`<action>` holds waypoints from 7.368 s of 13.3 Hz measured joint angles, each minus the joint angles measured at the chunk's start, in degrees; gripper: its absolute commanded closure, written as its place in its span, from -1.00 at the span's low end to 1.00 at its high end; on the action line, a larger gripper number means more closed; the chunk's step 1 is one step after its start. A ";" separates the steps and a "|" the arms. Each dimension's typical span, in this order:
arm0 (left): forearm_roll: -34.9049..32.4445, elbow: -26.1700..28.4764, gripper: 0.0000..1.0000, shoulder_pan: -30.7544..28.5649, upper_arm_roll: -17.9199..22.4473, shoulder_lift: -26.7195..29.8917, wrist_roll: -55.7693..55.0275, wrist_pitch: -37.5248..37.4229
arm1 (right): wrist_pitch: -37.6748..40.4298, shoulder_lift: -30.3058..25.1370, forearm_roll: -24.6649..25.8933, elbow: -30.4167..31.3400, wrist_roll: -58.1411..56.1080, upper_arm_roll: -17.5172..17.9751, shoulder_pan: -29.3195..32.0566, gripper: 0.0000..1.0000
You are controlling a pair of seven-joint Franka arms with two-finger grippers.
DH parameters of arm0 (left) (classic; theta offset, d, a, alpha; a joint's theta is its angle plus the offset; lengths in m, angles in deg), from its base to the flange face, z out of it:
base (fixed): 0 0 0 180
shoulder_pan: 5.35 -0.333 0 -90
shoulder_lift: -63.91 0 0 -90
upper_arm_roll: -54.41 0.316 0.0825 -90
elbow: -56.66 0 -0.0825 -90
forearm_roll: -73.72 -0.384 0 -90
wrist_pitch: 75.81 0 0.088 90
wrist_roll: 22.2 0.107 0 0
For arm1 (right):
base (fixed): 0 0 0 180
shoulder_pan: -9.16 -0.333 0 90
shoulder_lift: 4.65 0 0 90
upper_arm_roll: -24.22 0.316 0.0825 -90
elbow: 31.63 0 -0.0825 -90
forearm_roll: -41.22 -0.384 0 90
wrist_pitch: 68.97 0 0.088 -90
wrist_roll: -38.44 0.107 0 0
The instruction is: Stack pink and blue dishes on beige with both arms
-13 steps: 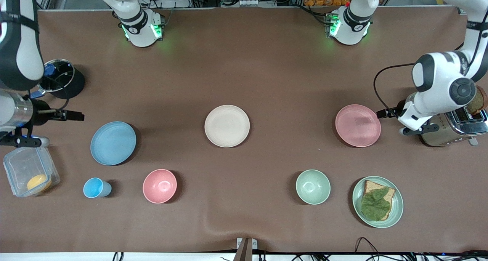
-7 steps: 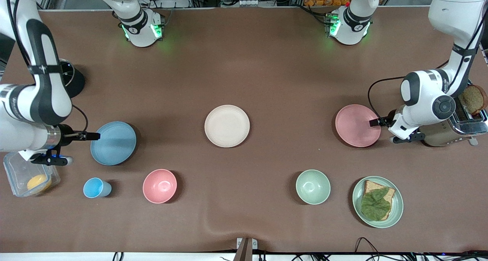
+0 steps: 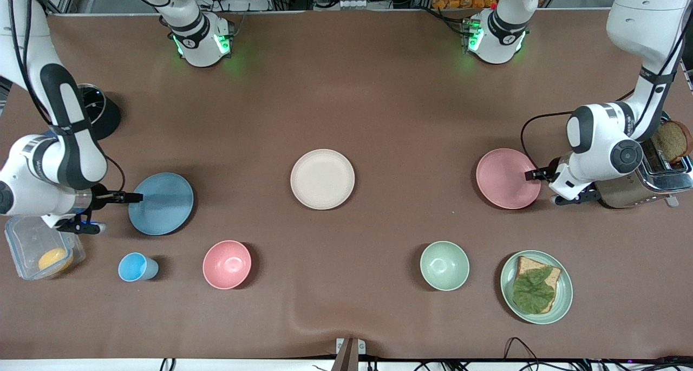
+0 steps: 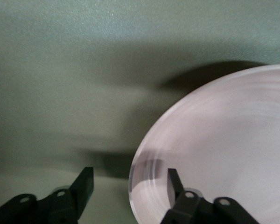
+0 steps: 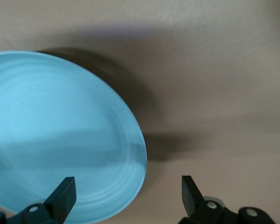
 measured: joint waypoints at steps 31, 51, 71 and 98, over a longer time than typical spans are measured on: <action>11.80 -25.72 1.00 24.62 -26.03 -14.27 -49.33 -3.29 | 18.34 -5.51 -13.06 -2.10 -0.06 2.16 0.01 1.00; 5.65 -32.73 -1.00 24.72 -22.78 -12.63 -50.37 -2.59 | 7.79 -15.20 -27.52 11.55 14.13 3.11 -21.60 1.00; -0.15 -32.67 -1.00 -1.13 -17.68 23.10 -7.97 -43.61 | -13.48 -9.81 -37.32 15.07 31.07 3.11 -39.30 -0.79; 2.05 -35.20 -1.00 5.41 -9.24 25.68 -7.31 -53.07 | 30.77 -34.80 1.34 -9.92 0.61 -3.11 -15.70 -1.00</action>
